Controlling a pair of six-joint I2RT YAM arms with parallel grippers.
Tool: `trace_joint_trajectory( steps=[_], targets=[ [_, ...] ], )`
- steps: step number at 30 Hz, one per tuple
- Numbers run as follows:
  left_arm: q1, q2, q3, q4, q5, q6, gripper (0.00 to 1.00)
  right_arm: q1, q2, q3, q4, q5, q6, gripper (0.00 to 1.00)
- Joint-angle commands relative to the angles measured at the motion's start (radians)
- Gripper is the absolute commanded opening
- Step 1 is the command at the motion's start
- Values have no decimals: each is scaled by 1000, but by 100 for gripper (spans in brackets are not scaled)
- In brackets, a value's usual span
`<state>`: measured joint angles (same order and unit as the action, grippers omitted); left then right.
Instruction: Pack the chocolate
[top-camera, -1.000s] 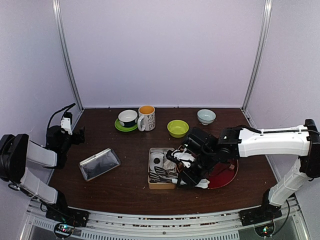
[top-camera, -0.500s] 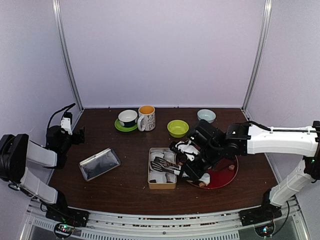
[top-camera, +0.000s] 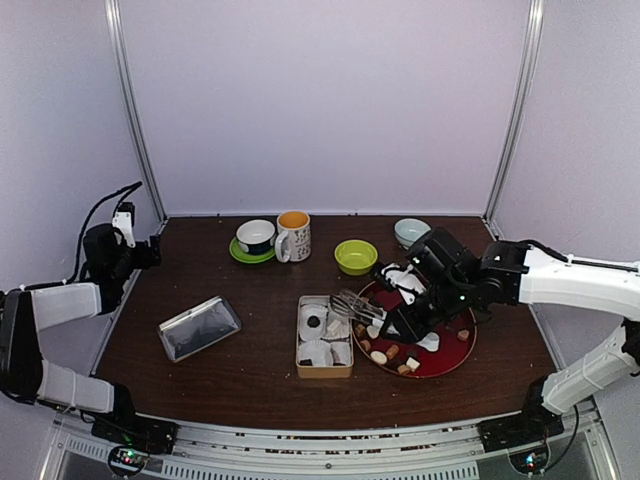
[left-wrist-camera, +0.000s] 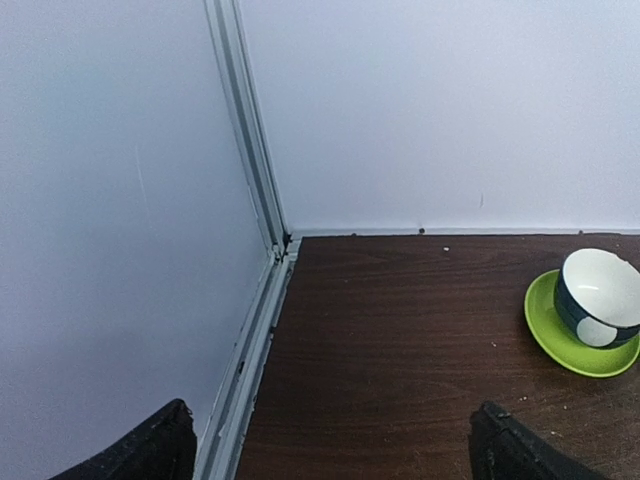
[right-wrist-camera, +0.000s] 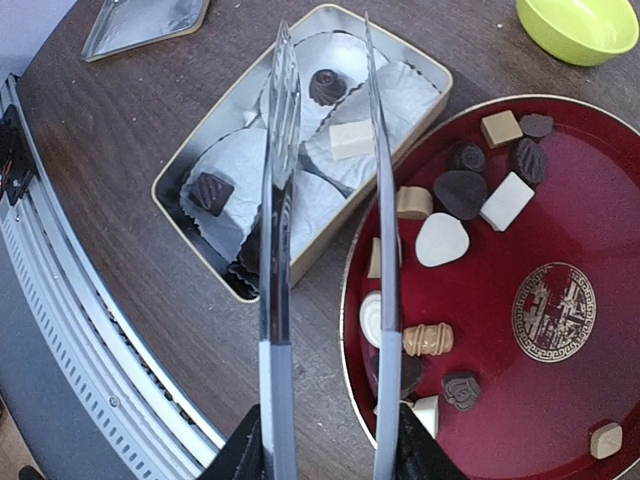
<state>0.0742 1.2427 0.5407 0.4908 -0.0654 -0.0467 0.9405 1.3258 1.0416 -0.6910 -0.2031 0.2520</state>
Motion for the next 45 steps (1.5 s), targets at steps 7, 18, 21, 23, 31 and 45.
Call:
trace_joint_trajectory(
  steps=[7,18,21,23,31,45],
  targets=[
    [9,-125,96,-602,-190,-470,98,-103,-69,-83,22,92,51,36],
    [8,54,118,-834,193,-489,86,-182,-156,-193,54,294,131,36],
    [8,56,85,-849,292,-496,79,-211,-171,-227,55,341,162,36],
    [7,21,55,-878,297,-526,77,-228,-176,-259,70,351,179,36],
    [1,-138,-49,-974,282,-661,78,-255,-140,-386,195,342,227,40],
    [-31,-76,-50,-1030,186,-771,55,-255,-52,-432,294,329,245,59]
  ],
)
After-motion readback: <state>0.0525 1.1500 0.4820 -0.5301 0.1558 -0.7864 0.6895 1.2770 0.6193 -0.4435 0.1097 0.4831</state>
